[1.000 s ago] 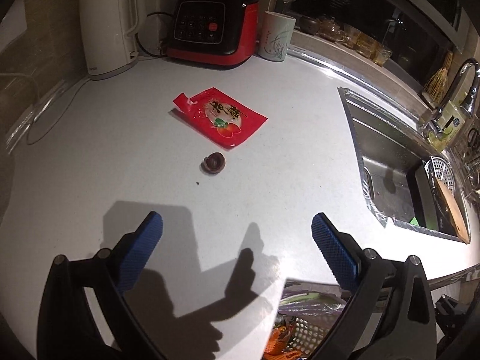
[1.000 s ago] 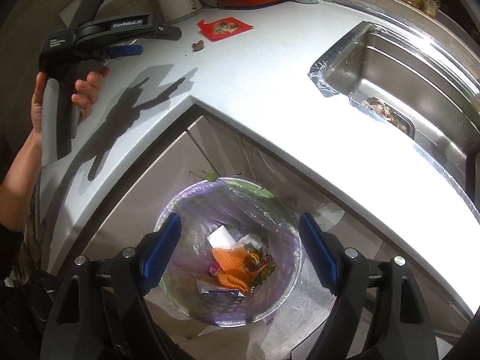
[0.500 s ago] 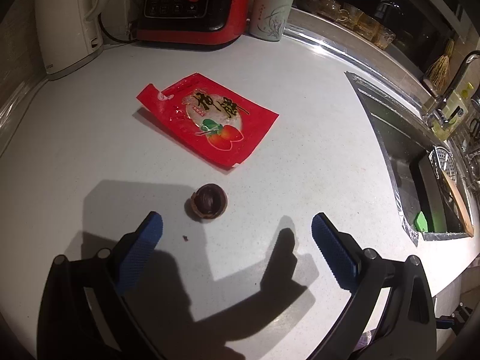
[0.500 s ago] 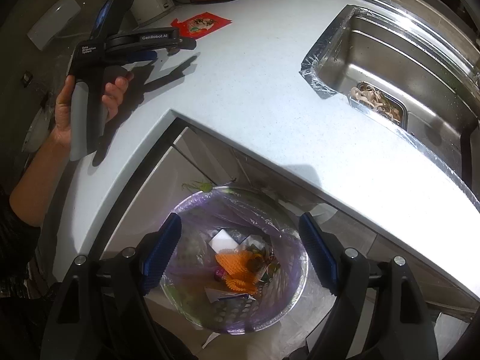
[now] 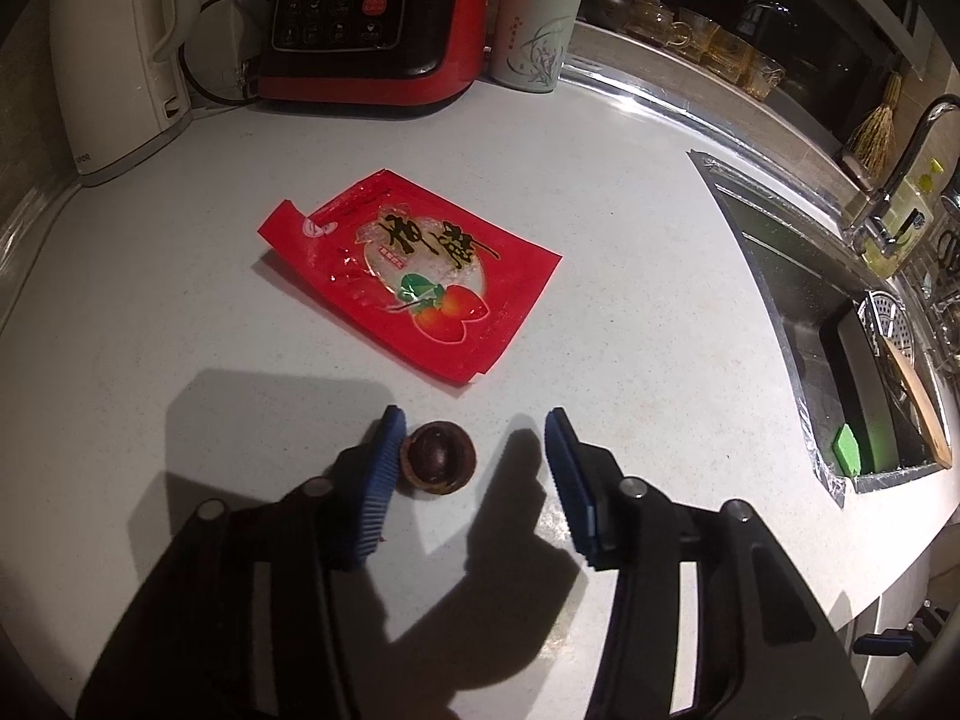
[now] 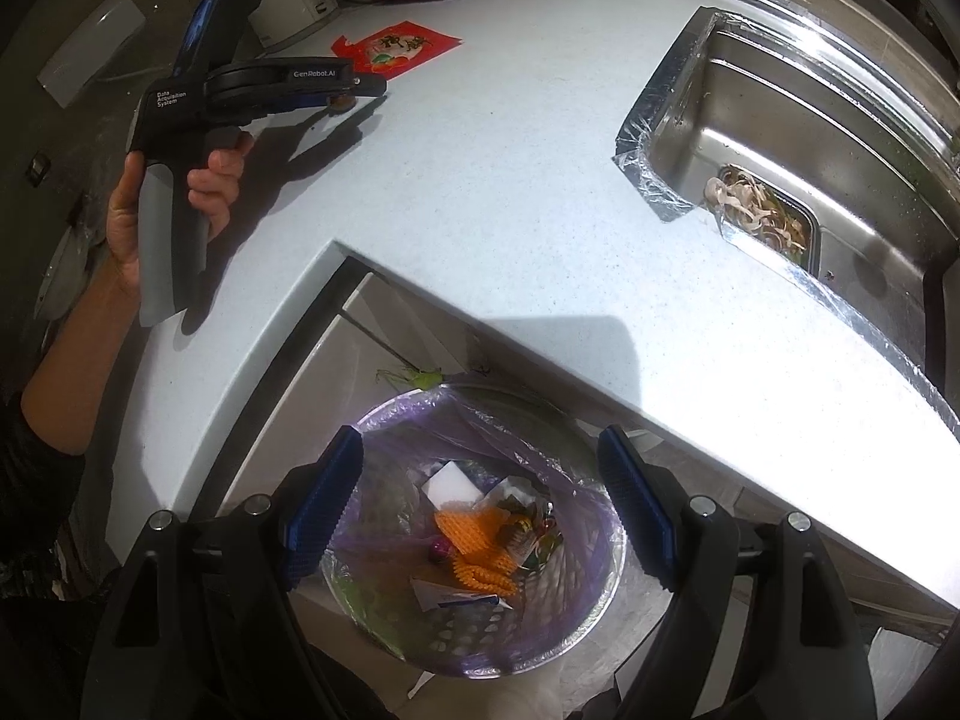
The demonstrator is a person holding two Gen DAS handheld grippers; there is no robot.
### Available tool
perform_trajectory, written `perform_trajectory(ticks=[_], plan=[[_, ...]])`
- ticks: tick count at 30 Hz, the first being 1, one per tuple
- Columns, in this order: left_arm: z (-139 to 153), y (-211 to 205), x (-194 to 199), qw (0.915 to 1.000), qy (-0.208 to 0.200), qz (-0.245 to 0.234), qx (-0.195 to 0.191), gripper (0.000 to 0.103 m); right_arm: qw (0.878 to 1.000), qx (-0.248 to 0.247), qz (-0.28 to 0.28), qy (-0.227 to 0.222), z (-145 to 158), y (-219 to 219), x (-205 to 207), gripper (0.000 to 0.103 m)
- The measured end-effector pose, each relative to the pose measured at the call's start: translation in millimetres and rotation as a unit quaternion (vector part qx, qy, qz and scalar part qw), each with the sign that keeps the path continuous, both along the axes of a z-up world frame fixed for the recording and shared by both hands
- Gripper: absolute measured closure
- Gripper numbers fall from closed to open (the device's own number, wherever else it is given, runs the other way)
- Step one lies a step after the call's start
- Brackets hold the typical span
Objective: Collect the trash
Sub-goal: 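Lower the left gripper onto the small brown chestnut and close it, then grasp the red snack packet with the right gripper while the left holds the chestnut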
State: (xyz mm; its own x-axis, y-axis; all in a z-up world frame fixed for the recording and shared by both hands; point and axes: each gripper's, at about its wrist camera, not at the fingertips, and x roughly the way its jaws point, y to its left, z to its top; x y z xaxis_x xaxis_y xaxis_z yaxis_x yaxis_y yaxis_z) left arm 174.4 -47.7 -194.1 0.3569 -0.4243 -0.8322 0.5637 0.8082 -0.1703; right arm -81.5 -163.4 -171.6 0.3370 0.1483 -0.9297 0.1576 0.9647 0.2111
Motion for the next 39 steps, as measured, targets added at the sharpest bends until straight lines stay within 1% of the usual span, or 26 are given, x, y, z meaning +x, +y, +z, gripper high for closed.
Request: perform_trajectory(ticks=[1,3,8,13,20,26,32,35,39], plan=[[0.2,1.2,1.2,1.0000,0.002,0.001,-0.002,0.066,1.000,0.000,0.001,0.001,-0.5,1.1,0.6,0.023],[0.8,3.7,3.0,1.0000,0.000,0.004,-0.001,0.079,1.000,0.002,0.003,0.001,-1.5,2.7,2.8,0.023],[4.0,10.3,6.0,0.9999,-0.003,0.007,-0.008,0.079,1.000,0.004,0.010,0.003,-3.6,7.8,5.7,0.023],[7.7,11.9,4.7,0.9999,-0.011,0.005,-0.007,0.079,1.000,0.004,0.010,0.004,-5.1,9.6,6.4,0.023],[10.6,15.6,3.4,0.9999,-0.011,0.002,-0.007,0.079,1.000,0.005,0.009,0.004,-6.1,11.2,5.4,0.023],[30.7,34.0,-8.1,0.9993,-0.026,0.005,-0.027,0.079,1.000,0.005,0.012,0.001,-4.6,12.8,5.0,0.023],[45.6,49.5,-18.5,0.9987,-0.043,0.005,-0.029,0.079,1.000,0.011,0.018,-0.005,-6.0,16.9,8.4,0.023],[46.8,53.6,-19.7,0.9987,-0.042,0.007,-0.027,0.079,0.999,0.011,0.027,-0.014,-3.8,18.3,19.8,0.023],[39.8,56.2,-20.2,0.9991,-0.037,0.010,-0.016,0.079,0.998,-0.009,0.051,-0.045,5.2,21.2,61.2,0.023]])
